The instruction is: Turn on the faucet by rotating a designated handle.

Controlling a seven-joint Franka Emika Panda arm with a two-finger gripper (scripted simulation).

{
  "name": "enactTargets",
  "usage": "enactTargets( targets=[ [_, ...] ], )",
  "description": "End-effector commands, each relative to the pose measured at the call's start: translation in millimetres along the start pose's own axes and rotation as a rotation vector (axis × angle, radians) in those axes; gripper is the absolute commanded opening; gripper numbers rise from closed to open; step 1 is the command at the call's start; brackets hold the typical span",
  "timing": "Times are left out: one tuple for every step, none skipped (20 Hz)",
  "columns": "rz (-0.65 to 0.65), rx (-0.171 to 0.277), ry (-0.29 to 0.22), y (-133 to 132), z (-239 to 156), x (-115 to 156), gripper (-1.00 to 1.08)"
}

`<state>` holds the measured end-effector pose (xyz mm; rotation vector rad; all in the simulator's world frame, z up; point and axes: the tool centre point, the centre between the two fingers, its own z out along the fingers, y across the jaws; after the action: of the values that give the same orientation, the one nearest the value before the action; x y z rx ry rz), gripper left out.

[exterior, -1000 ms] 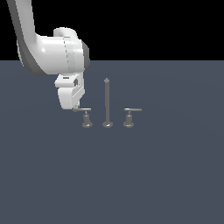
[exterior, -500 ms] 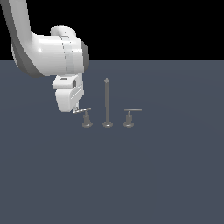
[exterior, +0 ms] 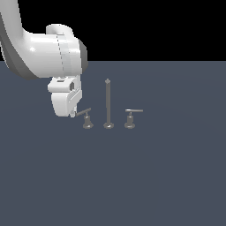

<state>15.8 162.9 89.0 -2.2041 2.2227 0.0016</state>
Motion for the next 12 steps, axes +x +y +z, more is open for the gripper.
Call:
enactTargets(
  targets=[
    [0.007, -0.002, 0.004, 4.3, -0.5, 11.5, -1.00],
    [0.008, -0.003, 0.005, 6.4, -0.2, 14.9, -1.00],
    [0.009, -0.003, 0.005, 8.6, -0.2, 18.2, -1.00],
    [0.009, -0.004, 0.006, 10.9, -0.4, 21.3, -1.00],
    [0.010, -0.005, 0.006, 13.1, -0.3, 24.7, -1.00],
    [0.010, -0.005, 0.007, 15.3, -0.5, 27.9, -1.00],
    [0.011, -0.006, 0.007, 17.5, -0.5, 31.3, -1.00],
    [0.011, -0.006, 0.008, 19.8, -0.7, 34.5, -1.00],
    [0.012, -0.007, 0.008, 22.0, -0.7, 37.9, -1.00],
    [0.012, -0.007, 0.008, 22.0, -0.7, 37.9, -1.00],
    [-0.012, -0.002, -0.002, 20.9, -0.3, 19.3, -1.00],
    [-0.009, -0.003, -0.001, 19.8, -0.4, 26.6, -1.00]
  ],
)
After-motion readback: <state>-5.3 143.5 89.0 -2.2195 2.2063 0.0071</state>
